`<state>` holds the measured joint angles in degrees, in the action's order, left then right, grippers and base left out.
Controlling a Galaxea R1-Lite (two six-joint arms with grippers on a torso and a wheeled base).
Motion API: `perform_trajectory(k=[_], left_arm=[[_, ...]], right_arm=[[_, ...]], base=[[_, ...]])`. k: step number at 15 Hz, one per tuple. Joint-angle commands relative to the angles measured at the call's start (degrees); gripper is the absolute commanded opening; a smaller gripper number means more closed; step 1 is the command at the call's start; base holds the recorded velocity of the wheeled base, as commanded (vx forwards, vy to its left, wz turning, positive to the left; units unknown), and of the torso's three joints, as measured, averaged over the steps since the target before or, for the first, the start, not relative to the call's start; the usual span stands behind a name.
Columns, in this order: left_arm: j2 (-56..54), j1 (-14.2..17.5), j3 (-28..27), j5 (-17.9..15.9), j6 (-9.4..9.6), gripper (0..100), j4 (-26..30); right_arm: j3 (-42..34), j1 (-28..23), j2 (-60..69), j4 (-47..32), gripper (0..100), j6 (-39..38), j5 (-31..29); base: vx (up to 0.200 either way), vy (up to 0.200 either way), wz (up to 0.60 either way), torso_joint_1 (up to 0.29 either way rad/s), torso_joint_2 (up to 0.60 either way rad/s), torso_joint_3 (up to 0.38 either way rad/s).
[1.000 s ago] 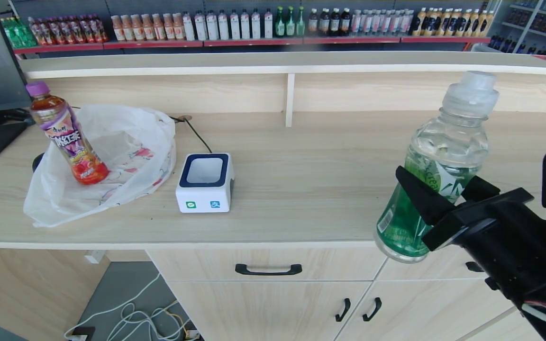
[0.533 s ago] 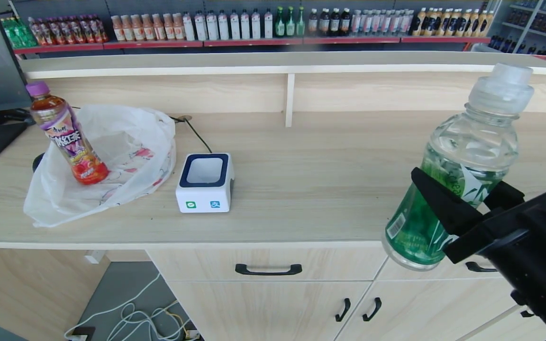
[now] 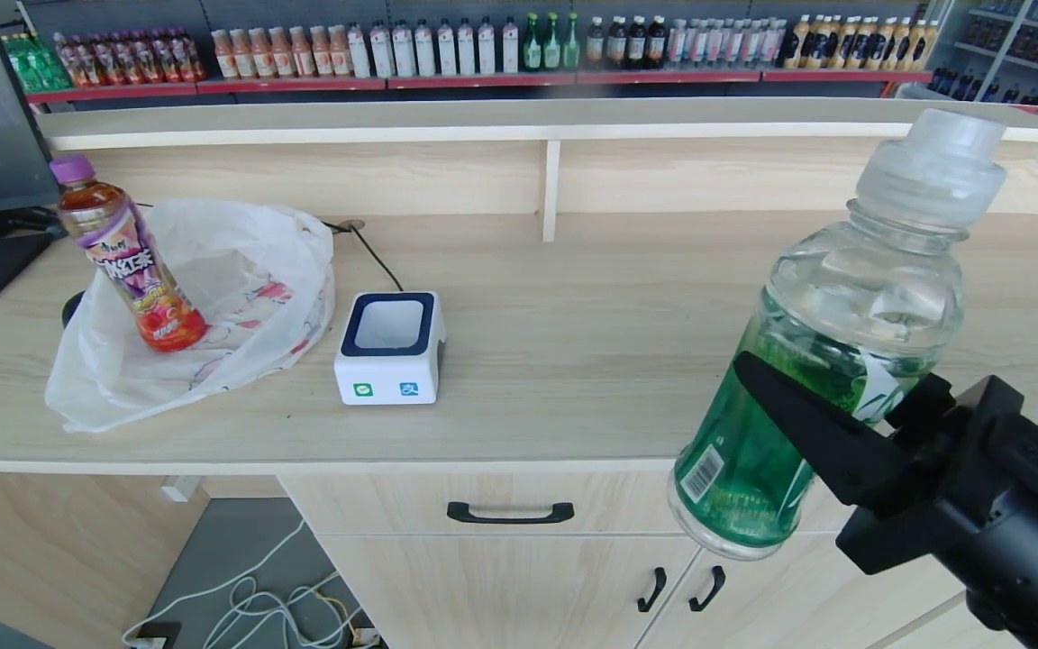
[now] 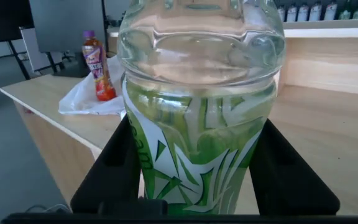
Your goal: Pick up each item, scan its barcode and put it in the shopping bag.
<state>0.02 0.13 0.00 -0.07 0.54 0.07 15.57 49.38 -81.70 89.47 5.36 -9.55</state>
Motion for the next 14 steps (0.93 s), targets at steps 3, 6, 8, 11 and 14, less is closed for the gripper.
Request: perform_trajectory(k=[3,6,8,11,14], left_arm=[[0.0,0.0,0.0,0.0,-0.01,100,0.0],[0.0,0.0,0.0,0.0,-0.01,100,0.0],[0.0,0.0,0.0,0.0,-0.01,100,0.0],[0.0,0.0,0.0,0.0,-0.01,100,0.0],[0.0,0.0,0.0,0.0,-0.01,100,0.0]], right_arm=[[0.1,0.1,-0.5,0.0,0,-4.7,7.2],[1.5,0.0,-0.5,0.0,0,-11.3,14.3],[2.3,0.0,-1.0,0.0,0,-14.0,16.6],[5.3,0.0,-1.7,-0.1,0,-15.2,16.9],[6.7,0.1,-1.9,-0.1,0,-15.2,16.9]], base=[[0.0,0.0,0.0,0.0,0.0,0.0],[0.0,0.0,0.0,0.0,0.0,0.0],[0.0,0.0,0.0,0.0,0.0,0.0],[0.0,0.0,0.0,0.0,0.0,0.0],[0.0,0.0,0.0,0.0,0.0,0.0]])
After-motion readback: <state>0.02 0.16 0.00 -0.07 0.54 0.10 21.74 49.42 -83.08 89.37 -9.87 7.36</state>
